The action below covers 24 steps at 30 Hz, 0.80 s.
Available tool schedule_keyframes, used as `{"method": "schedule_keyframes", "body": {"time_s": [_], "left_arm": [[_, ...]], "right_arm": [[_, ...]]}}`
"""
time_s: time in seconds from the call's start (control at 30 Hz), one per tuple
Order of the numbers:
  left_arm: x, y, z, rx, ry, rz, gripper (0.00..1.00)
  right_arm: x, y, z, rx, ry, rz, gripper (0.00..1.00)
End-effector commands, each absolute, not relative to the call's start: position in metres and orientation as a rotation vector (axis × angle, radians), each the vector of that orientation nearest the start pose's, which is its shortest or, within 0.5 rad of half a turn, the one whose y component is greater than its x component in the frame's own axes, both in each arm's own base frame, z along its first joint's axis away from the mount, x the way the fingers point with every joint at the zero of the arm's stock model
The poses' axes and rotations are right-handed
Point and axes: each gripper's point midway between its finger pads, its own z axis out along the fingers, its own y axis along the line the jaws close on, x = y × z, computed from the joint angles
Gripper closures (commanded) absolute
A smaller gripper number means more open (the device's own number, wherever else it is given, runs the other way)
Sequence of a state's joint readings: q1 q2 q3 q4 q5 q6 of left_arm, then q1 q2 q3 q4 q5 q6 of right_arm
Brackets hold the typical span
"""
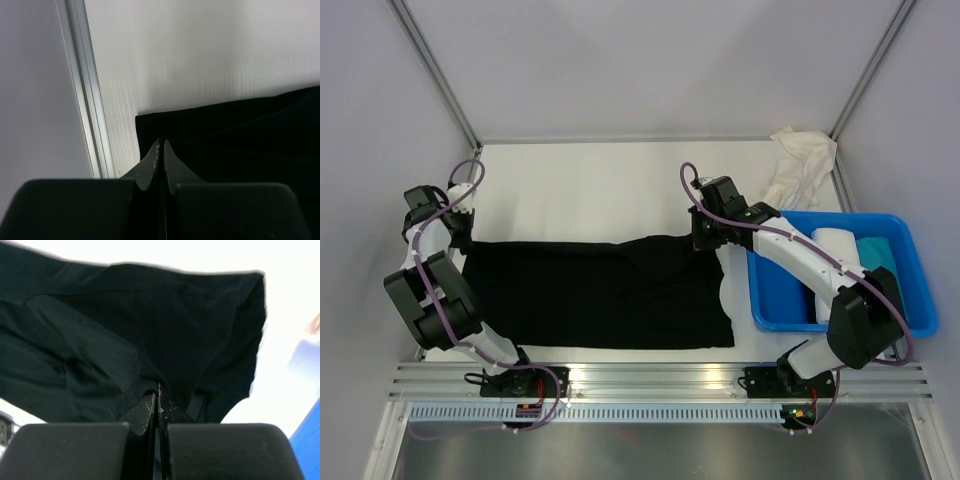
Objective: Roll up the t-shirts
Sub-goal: Fold the tshirt
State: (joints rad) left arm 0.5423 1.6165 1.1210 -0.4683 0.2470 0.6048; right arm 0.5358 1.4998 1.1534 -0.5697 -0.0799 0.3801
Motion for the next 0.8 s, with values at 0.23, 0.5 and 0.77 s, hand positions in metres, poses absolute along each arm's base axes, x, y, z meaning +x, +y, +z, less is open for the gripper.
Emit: {"method": "schedule_keyframes", "body": {"time_s": [0.23,0.5,0.77], "left_arm": [[0.330,0.202,0.092,0.266,2.476,0.277,0.98],[0.307,0.193,0.069,0.333,2.530,0.265,0.98],[0.301,0.204,0.053,0.307,2.580,0.297,0.98]], "right_arm": [[0.265,0.206,0.129,-0.234,2.621,0.513,1.00],[0.244,0.203,0.112,-0.203,2.670,0.556,1.00],[0.232,0.201,0.093,-0.197,2.707,0.572,1.00]]}}
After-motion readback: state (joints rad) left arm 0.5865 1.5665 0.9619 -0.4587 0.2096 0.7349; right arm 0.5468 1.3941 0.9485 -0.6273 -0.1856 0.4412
